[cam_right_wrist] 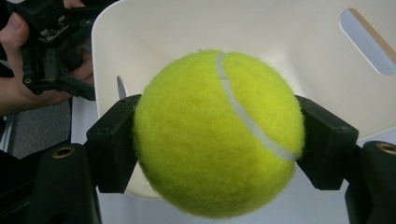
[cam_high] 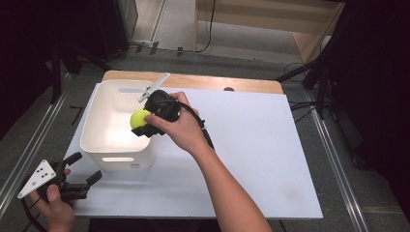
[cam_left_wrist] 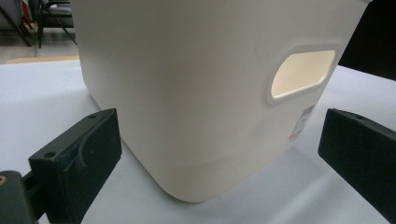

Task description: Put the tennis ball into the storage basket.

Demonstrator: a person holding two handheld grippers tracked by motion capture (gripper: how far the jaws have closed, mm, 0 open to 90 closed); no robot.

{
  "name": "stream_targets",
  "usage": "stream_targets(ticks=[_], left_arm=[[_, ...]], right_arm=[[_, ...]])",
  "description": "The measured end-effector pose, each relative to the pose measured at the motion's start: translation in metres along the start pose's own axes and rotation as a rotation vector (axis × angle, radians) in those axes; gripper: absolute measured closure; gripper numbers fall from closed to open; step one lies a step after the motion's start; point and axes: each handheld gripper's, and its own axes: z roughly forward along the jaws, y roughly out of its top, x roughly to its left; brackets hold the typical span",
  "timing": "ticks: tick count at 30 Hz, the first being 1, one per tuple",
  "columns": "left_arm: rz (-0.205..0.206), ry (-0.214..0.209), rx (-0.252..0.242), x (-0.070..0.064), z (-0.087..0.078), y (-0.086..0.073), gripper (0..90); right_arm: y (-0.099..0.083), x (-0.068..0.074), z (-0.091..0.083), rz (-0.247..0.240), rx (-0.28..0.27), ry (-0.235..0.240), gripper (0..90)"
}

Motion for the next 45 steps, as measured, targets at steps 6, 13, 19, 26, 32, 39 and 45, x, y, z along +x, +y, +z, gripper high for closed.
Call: stream_targets(ticks=[6,13,19,26,32,39,45], left_arm=[[0.001,0.000,0.000,0.000,0.000,0.000,0.0],[0.002,-0.001,0.002,0.000,0.000,0.000,0.0],[0.001,-0.002,0.004,0.000,0.000,0.000,0.0],[0.001,-0.003,0.007,0.001,-0.001,0.000,0.0],[0.000,-0.003,0.000,0.001,0.000,0.000,0.0],[-0.002,-0.003,-0.003,0.001,0.000,0.000,0.0],[-0.002,-0.002,-0.003,0.001,0.000,0.000,0.0]], right_arm=[[0.002,0.002,0.007,-0.009,0.011,0.009,22.8],[0.003,0.004,0.014,-0.015,0.014,0.018,22.8],[0.003,0.005,0.020,-0.026,0.022,0.022,22.8],[0.002,0.007,0.027,-0.037,0.041,0.012,22.7],[0.000,0.007,0.034,-0.044,0.064,0.014,22.6],[-0.004,0.007,0.042,-0.043,0.092,0.013,22.6],[-0.008,0.008,0.047,-0.036,0.121,0.013,22.5]])
